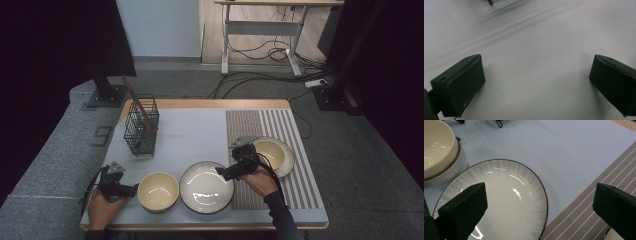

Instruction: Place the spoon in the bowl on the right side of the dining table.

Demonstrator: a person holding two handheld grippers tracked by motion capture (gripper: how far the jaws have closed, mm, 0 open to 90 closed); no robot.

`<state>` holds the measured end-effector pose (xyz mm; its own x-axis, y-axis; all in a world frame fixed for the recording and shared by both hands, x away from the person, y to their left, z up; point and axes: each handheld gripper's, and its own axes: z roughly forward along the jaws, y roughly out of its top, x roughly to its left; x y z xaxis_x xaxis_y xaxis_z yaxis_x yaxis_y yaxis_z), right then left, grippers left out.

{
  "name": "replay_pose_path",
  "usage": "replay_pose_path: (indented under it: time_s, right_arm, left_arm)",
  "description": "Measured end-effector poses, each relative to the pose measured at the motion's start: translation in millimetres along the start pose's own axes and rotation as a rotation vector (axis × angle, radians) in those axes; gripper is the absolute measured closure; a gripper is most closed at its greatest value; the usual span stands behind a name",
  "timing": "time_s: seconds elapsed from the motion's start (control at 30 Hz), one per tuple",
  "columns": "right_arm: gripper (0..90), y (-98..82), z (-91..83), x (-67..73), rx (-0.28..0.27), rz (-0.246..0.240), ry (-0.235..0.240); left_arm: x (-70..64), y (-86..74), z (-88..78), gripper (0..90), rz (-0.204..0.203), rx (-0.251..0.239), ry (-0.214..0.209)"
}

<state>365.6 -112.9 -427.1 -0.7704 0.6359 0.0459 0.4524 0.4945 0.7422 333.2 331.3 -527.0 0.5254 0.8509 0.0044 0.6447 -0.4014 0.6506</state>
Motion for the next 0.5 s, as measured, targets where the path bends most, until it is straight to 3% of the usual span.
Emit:
replay_pose_path:
  time_s: [0.5]
  right_arm:
    - [4.8,25.7,25.4,12.9,0.040,-0.058,0.045]
  left_arm:
    - [0.0,0.0,0.0,0.0,-0.002,0.000,-0.001]
